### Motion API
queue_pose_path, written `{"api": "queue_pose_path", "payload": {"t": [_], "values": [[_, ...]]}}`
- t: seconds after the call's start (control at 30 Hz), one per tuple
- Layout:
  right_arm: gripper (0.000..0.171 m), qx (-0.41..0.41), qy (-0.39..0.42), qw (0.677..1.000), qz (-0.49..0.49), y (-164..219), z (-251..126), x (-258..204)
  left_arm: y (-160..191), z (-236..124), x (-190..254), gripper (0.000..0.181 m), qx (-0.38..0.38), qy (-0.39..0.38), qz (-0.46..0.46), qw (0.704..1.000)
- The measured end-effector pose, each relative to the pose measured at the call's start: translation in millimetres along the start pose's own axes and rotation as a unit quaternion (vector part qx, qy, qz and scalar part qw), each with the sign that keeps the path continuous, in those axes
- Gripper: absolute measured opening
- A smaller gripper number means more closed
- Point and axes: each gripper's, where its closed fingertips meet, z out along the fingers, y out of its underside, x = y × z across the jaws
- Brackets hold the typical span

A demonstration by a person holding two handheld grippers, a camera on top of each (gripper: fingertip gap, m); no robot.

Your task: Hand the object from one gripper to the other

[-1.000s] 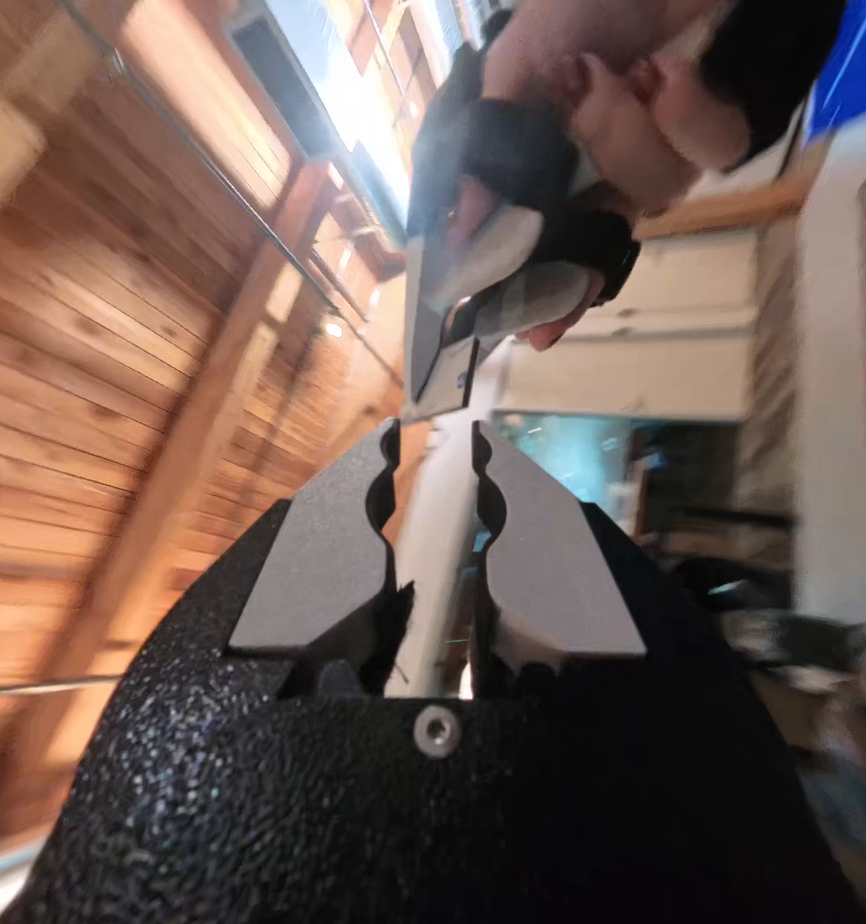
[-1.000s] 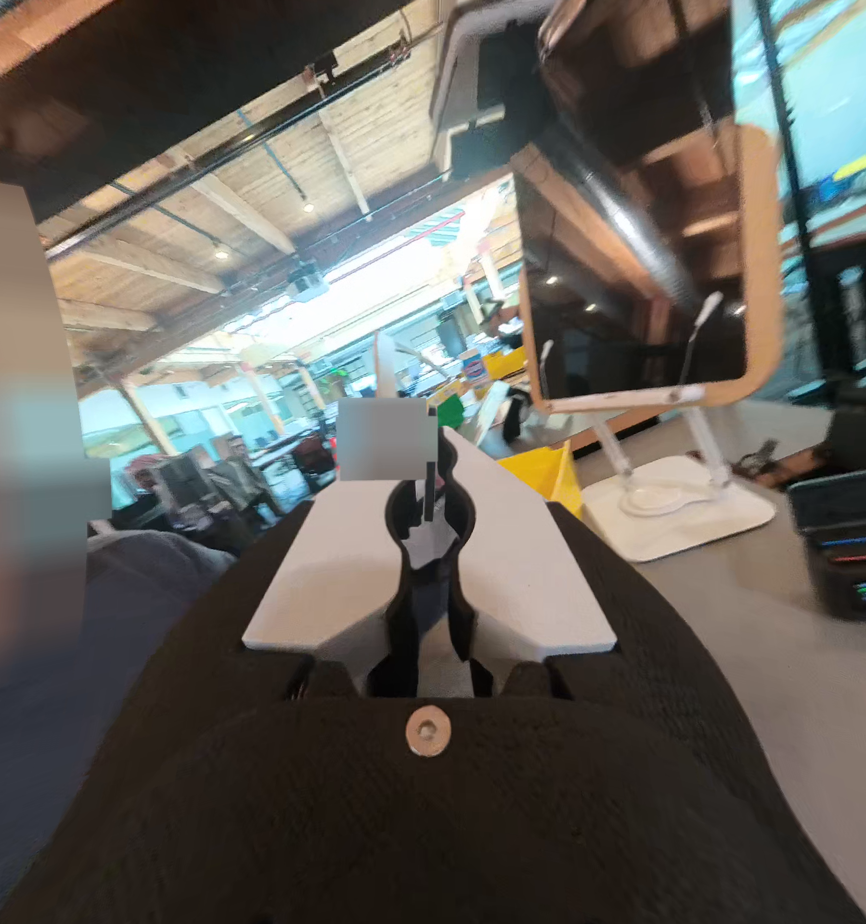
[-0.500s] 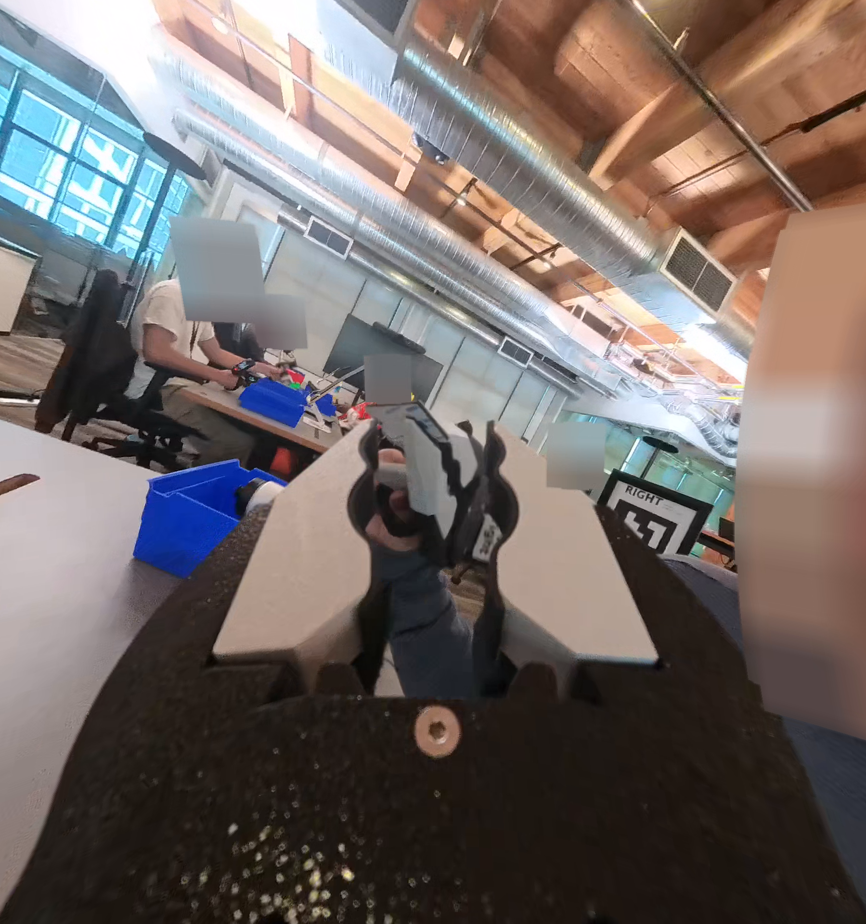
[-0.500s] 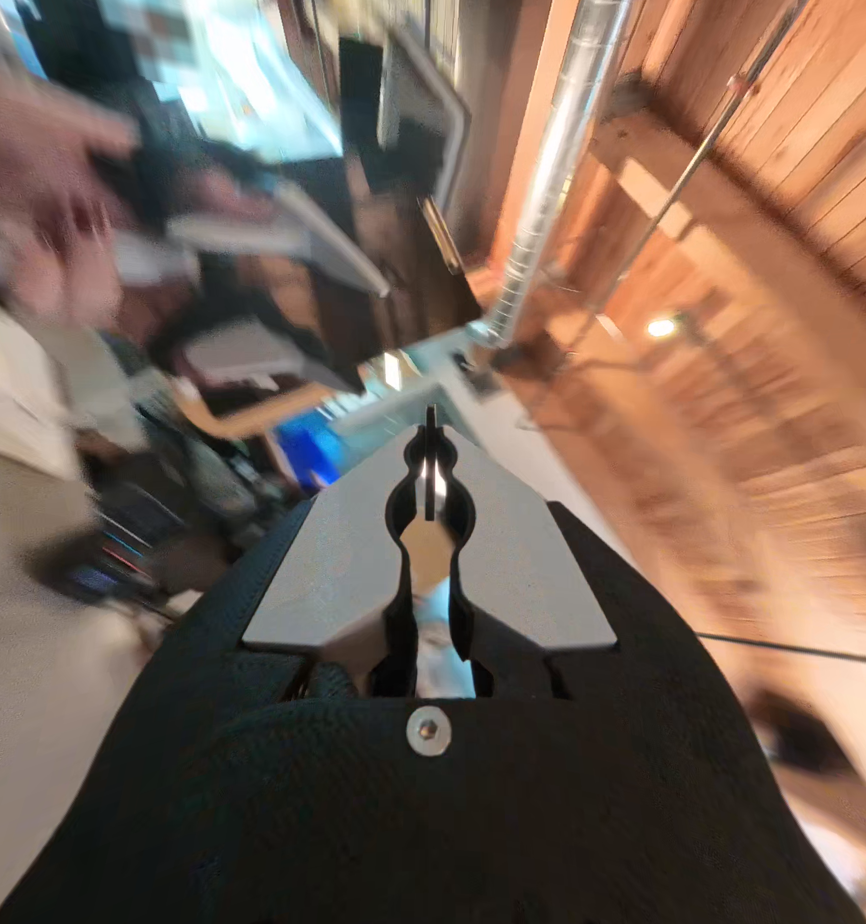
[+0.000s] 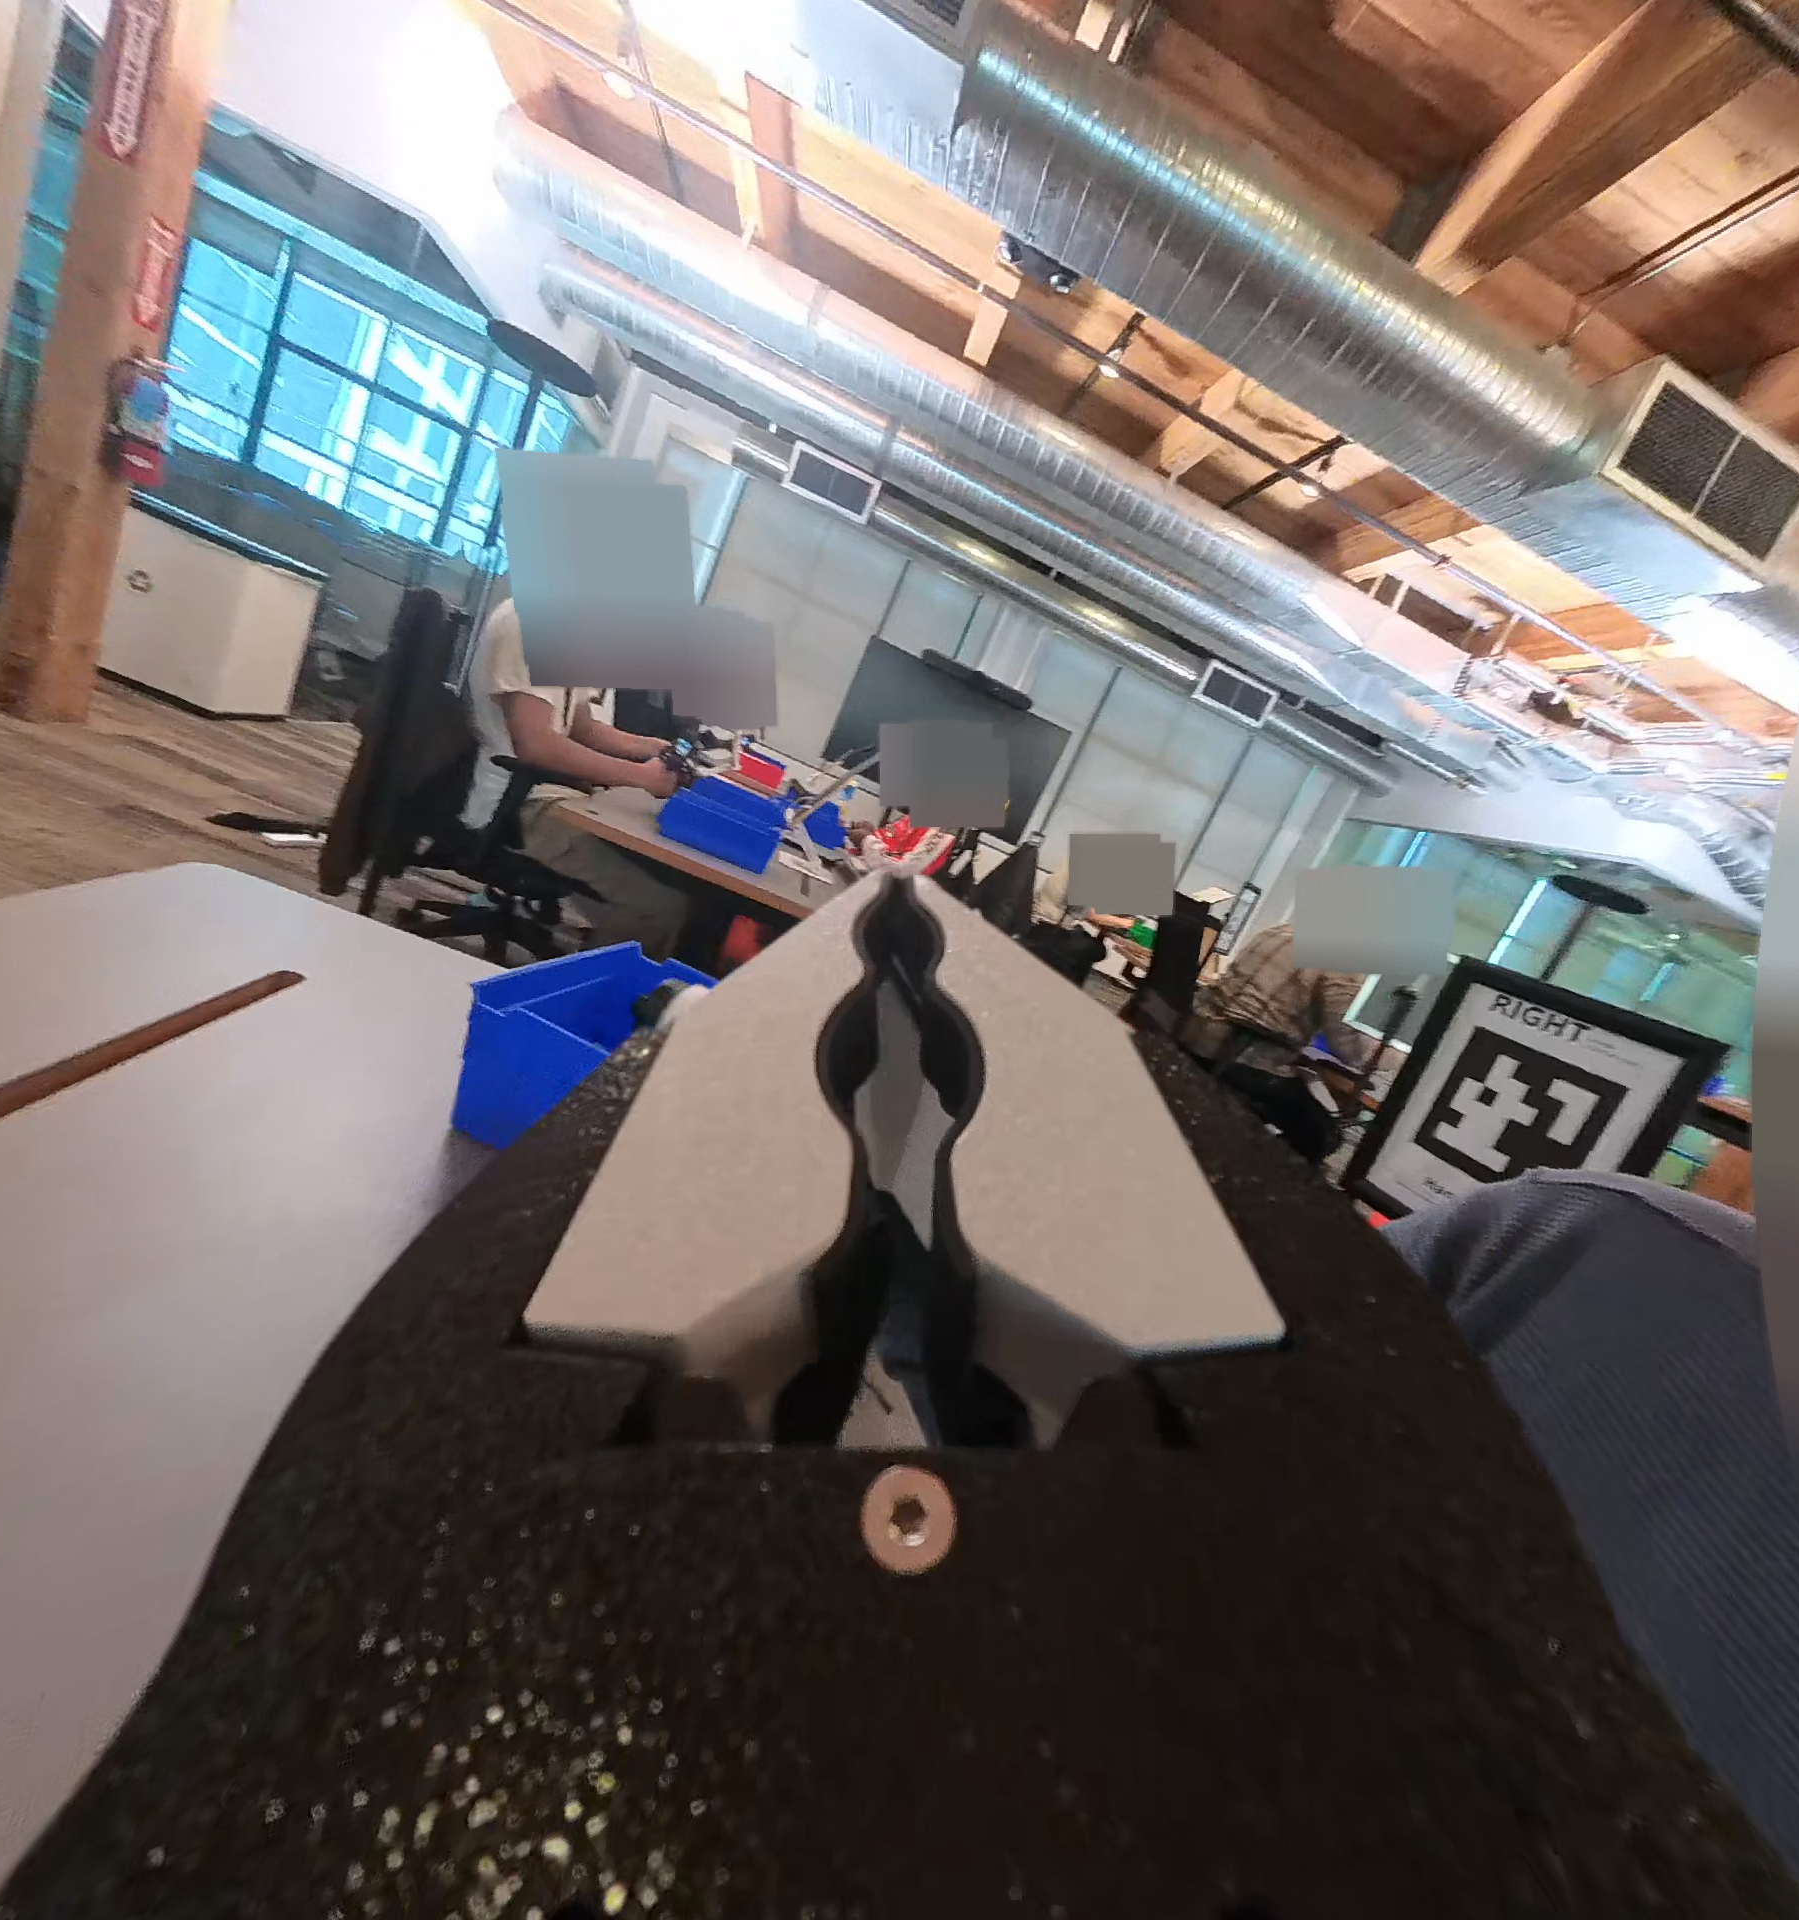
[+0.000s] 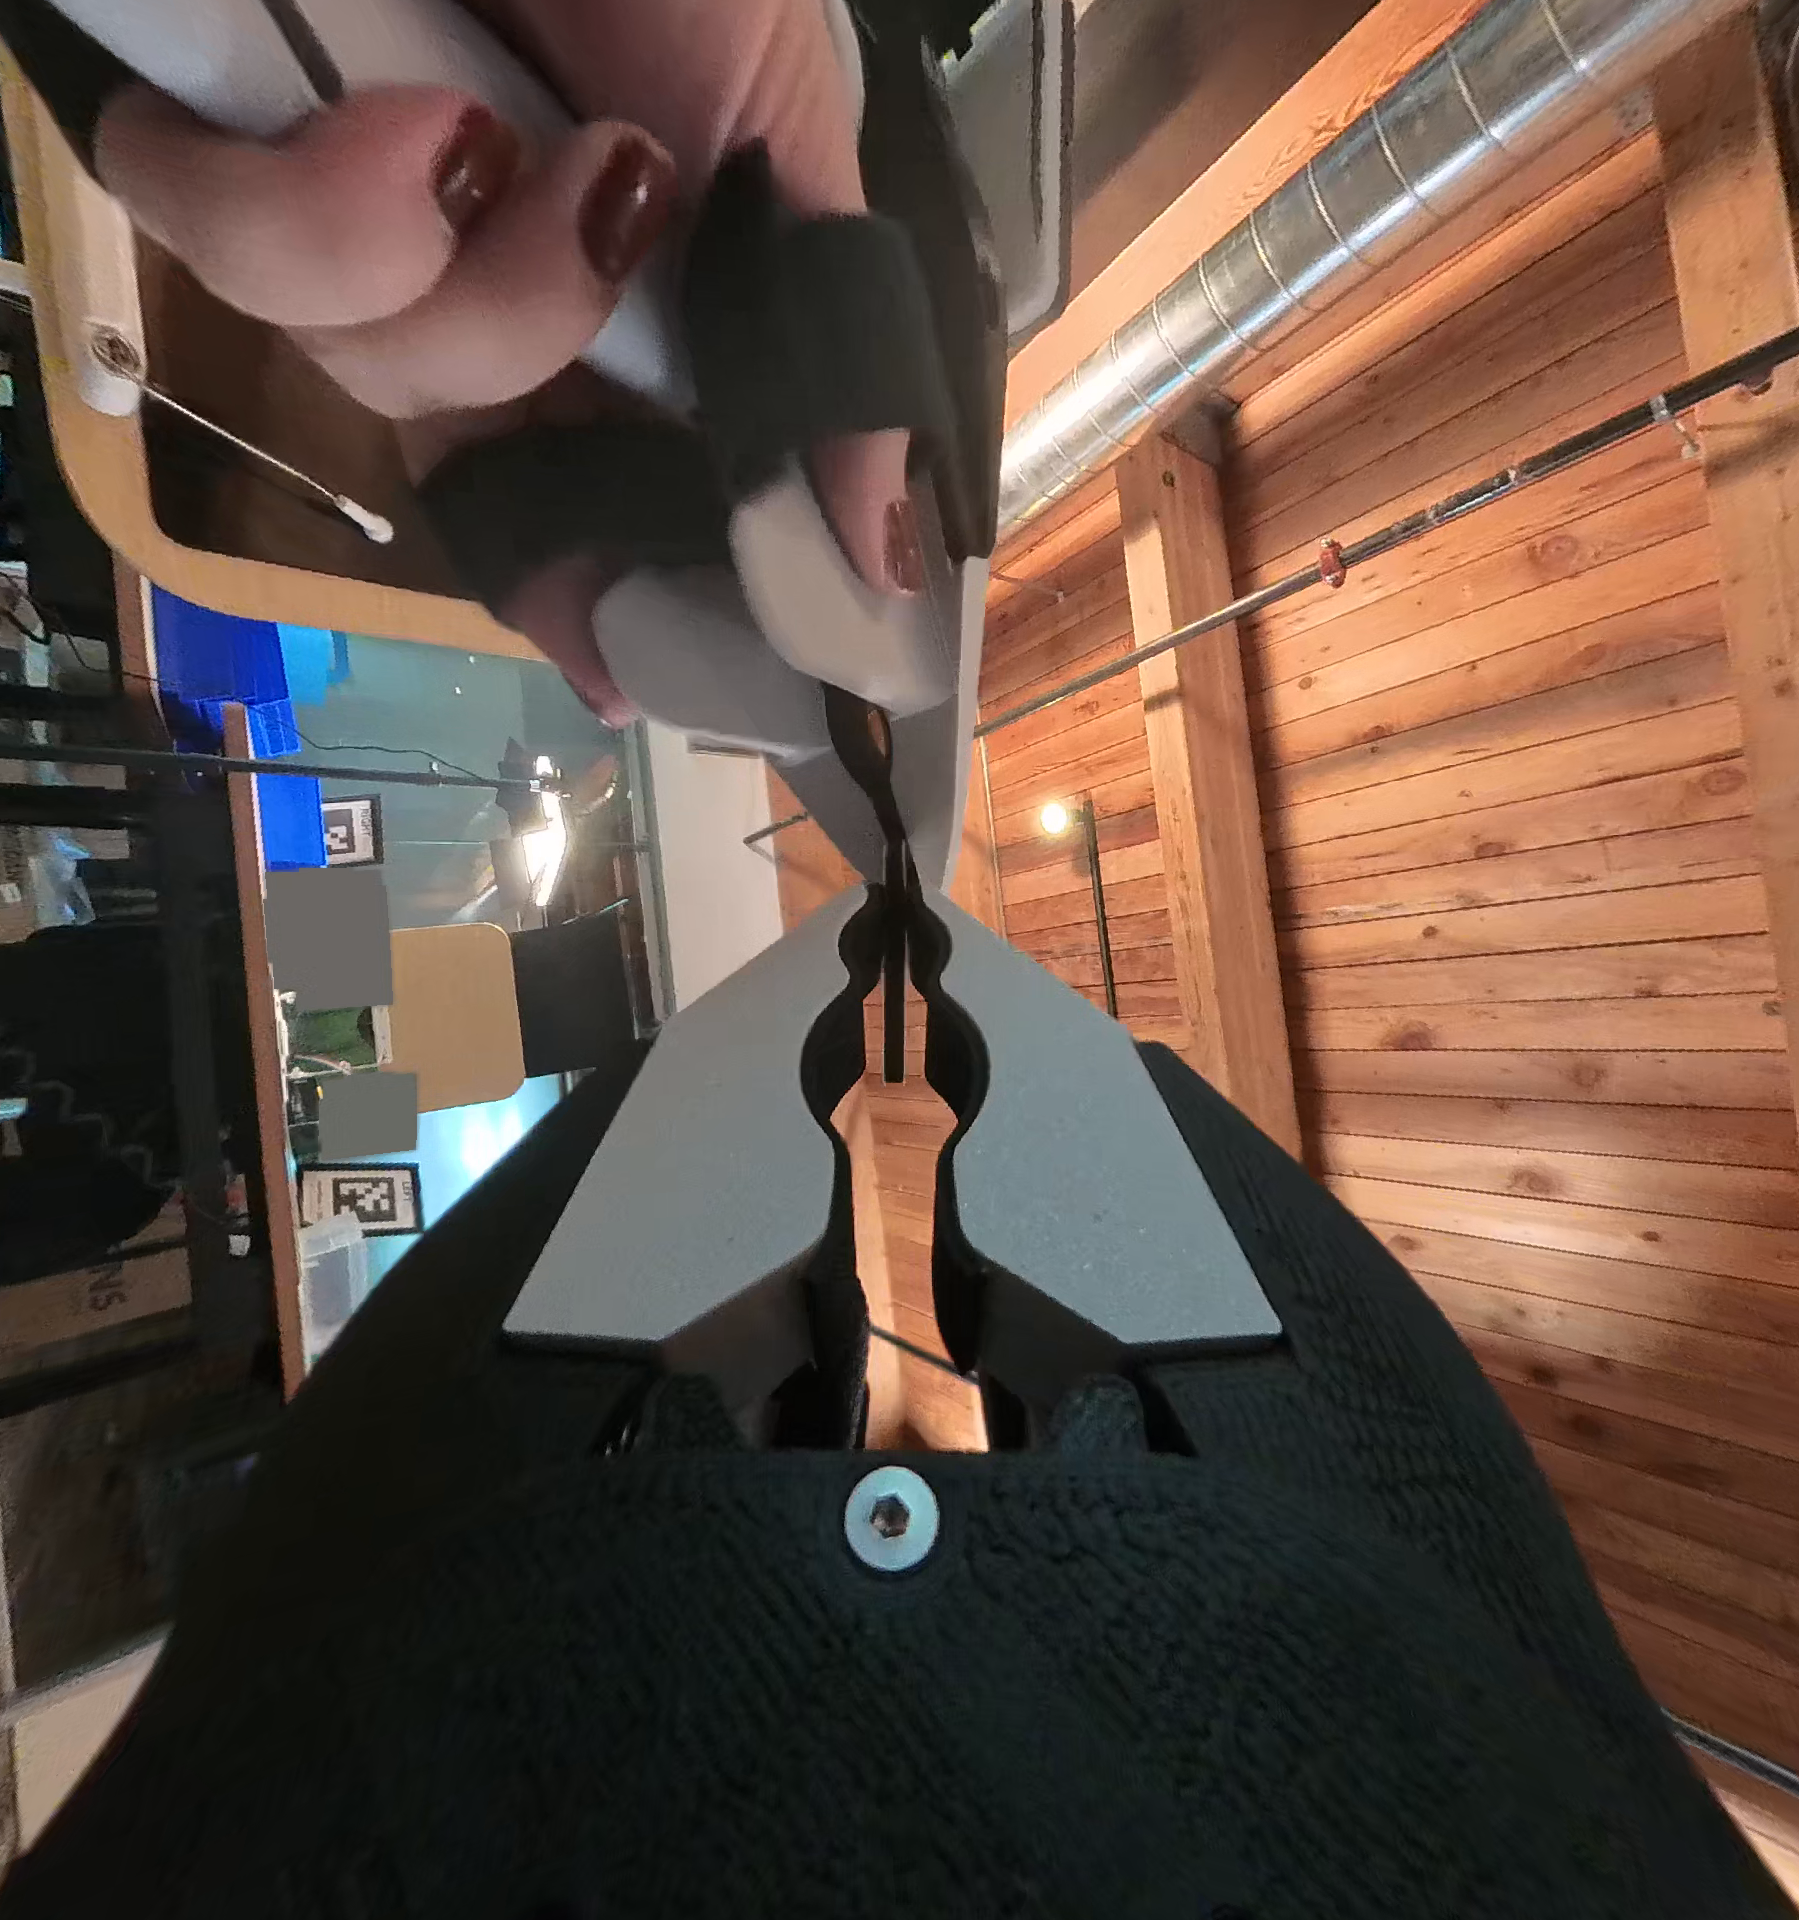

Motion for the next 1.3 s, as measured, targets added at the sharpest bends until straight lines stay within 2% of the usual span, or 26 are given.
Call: {"api": "queue_pose_path", "payload": {"t": [0.07,0.13,0.17,0.2,0.27,0.3,0.4,0.47,0.5,0.53,0.57,0.63,0.67,0.7,0.73,0.77,0.83,0.87,0.9,0.93,1.0,1.03,1.1,1.17,1.23,1.3], "values": [[0.001,-0.006,0.004,1.000,-0.010,1,1,0,0,-2,-1,0.003,-0.004,0.000,-0.013,1.000],[0.002,-0.008,0.007,1.000,-0.012,1,1,0,6,-2,-1,0.025,-0.028,0.001,-0.019,0.999],[0.002,-0.007,0.007,1.000,-0.011,0,1,1,7,-2,1,0.022,-0.033,0.007,-0.021,0.999],[0.002,-0.007,0.008,1.000,-0.011,0,1,1,7,-1,2,0.010,-0.030,0.010,-0.020,0.999],[0.002,-0.009,0.008,1.000,-0.009,0,1,1,5,-1,2,0.007,-0.023,0.006,-0.003,1.000],[0.007,-0.004,0.005,1.000,0.003,0,1,-1,0,-2,2,0.000,-0.006,0.003,0.010,1.000],[0.033,0.004,-0.015,0.992,0.126,6,1,-2,-21,-12,7,0.001,0.052,0.009,0.054,0.997],[0.041,0.012,-0.037,0.962,0.270,13,1,0,-31,-19,15,0.000,0.081,0.024,0.093,0.992],[0.038,0.025,-0.063,0.928,0.366,14,2,0,-33,-21,19,0.000,0.088,0.029,0.116,0.989],[0.036,0.042,-0.095,0.875,0.473,12,3,1,-34,-22,21,0.000,0.091,0.030,0.134,0.986],[0.036,0.064,-0.126,0.802,0.581,8,5,5,-34,-22,22,0.001,0.094,0.032,0.147,0.984],[0.035,0.111,-0.160,0.626,0.755,4,8,21,-33,-21,29,0.000,0.103,0.051,0.173,0.978],[0.032,0.121,-0.171,0.544,0.813,6,10,24,-33,-21,32,0.000,0.110,0.061,0.184,0.975],[0.032,0.129,-0.188,0.476,0.849,6,11,23,-32,-20,36,0.001,0.116,0.075,0.192,0.972],[0.032,0.140,-0.205,0.426,0.870,4,10,22,-30,-20,39,0.001,0.120,0.088,0.196,0.969],[0.032,0.153,-0.217,0.391,0.881,2,9,21,-28,-18,38,0.001,0.116,0.089,0.195,0.970],[0.031,0.195,-0.224,0.332,0.895,-2,6,31,-22,-13,33,0.001,0.101,0.078,0.201,0.971],[0.029,0.212,-0.223,0.313,0.898,-3,4,36,-20,-12,31,0.001,0.097,0.076,0.204,0.971],[0.023,0.215,-0.224,0.312,0.898,-4,4,37,-19,-11,31,0.000,0.095,0.080,0.201,0.972],[0.016,0.207,-0.225,0.329,0.893,-5,5,34,-19,-10,31,0.000,0.095,0.083,0.195,0.973],[0.002,0.187,-0.220,0.381,0.878,-6,6,29,-19,-10,27,0.001,0.090,0.078,0.165,0.979],[0.002,0.175,-0.218,0.406,0.870,-4,7,27,-20,-10,24,0.002,0.087,0.074,0.150,0.982],[0.001,0.147,-0.200,0.476,0.844,1,8,24,-22,-9,11,0.017,0.090,0.033,0.129,0.987],[0.002,0.114,-0.162,0.578,0.791,10,8,24,-20,-8,4,0.038,0.076,0.015,0.102,0.992],[0.002,0.075,-0.100,0.718,0.685,21,7,27,-17,-6,4,0.047,0.061,0.023,0.055,0.996],[0.002,0.027,-0.044,0.857,0.513,28,3,31,-14,-4,6,0.048,0.051,0.030,0.027,0.998]]}}
